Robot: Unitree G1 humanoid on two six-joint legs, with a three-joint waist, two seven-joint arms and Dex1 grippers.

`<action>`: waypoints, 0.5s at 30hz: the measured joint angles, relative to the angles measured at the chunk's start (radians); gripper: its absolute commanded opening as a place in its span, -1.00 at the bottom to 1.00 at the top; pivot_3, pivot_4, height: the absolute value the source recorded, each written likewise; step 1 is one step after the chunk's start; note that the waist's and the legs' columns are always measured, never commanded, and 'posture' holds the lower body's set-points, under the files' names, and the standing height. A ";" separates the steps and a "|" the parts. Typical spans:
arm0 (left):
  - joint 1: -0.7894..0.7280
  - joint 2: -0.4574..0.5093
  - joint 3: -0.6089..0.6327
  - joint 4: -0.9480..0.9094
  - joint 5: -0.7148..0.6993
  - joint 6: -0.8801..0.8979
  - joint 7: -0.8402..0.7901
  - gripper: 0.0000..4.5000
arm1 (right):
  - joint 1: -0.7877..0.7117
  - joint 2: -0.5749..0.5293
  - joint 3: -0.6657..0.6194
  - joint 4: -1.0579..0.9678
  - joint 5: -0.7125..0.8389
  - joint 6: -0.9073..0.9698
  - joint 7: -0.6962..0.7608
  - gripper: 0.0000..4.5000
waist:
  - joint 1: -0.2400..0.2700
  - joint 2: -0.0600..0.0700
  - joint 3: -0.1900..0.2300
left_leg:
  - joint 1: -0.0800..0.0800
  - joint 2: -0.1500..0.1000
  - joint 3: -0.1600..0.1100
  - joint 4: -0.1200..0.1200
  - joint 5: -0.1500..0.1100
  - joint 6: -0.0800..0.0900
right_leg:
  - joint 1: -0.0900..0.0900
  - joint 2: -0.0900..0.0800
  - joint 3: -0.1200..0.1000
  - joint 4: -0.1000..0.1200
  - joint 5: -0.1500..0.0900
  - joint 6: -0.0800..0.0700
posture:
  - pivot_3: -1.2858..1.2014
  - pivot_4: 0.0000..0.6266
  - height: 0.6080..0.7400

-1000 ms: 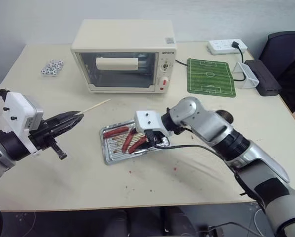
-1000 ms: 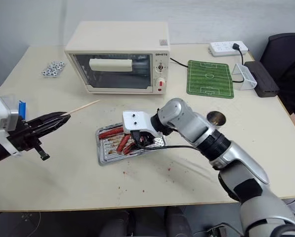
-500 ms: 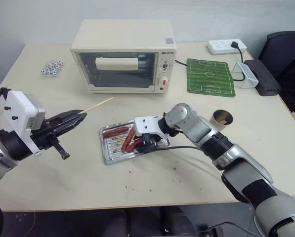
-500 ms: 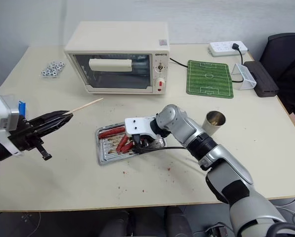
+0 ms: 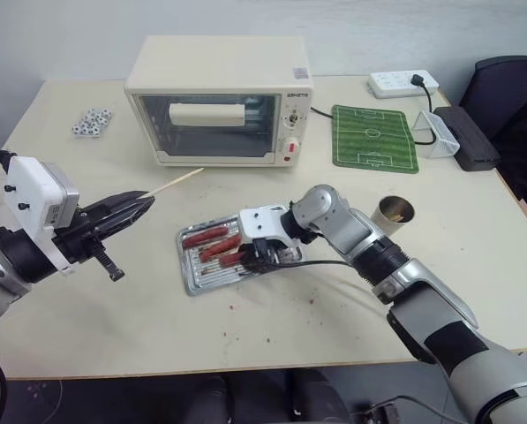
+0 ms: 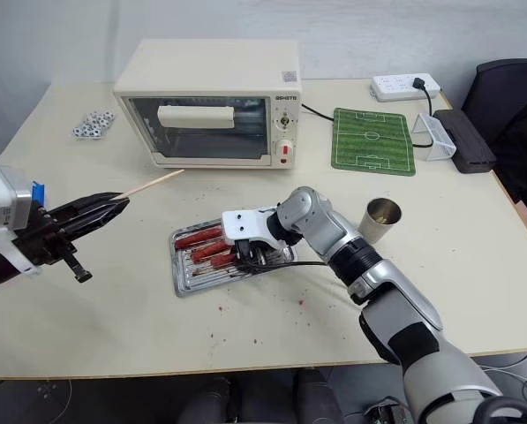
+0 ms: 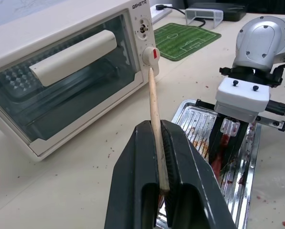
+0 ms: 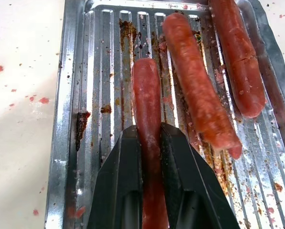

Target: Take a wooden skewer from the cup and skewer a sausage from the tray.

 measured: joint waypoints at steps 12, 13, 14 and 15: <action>-0.058 0.024 -0.099 0.068 -0.012 -0.020 -0.077 -1.00 | 0.000 -0.148 -0.111 -0.268 0.113 0.247 0.176 -0.90 | 0.007 0.000 0.000 | -0.001 0.000 0.000 0.001 0.000 0.000 | 0.000 0.000 -0.001 0.000 0.000 0.000 | 0.03 -0.52 1.00; -0.062 0.038 -0.106 0.075 -0.020 -0.018 -0.096 -1.00 | -0.005 -0.177 -0.122 -0.297 0.130 0.271 0.203 -0.90 | 0.007 0.000 0.000 | -0.001 0.000 0.000 0.001 0.000 0.000 | 0.000 0.000 -0.001 0.000 0.000 0.000 | 0.03 -0.52 1.00; -0.075 0.053 -0.114 0.078 -0.036 -0.014 -0.120 -1.00 | -0.012 -0.214 -0.129 -0.329 0.151 0.297 0.233 -0.90 | 0.007 0.000 0.000 | -0.001 0.000 0.000 0.001 -0.001 0.001 | 0.000 -0.001 -0.001 -0.001 0.000 0.000 | 0.03 -0.52 1.00; -0.087 0.075 -0.124 0.080 -0.052 -0.008 -0.148 -1.00 | -0.021 -0.248 -0.135 -0.354 0.170 0.322 0.256 -0.90 | 0.007 0.000 0.000 | -0.001 0.000 0.000 0.001 -0.001 0.001 | 0.000 -0.001 -0.001 -0.001 0.000 0.000 | 0.03 -0.52 1.00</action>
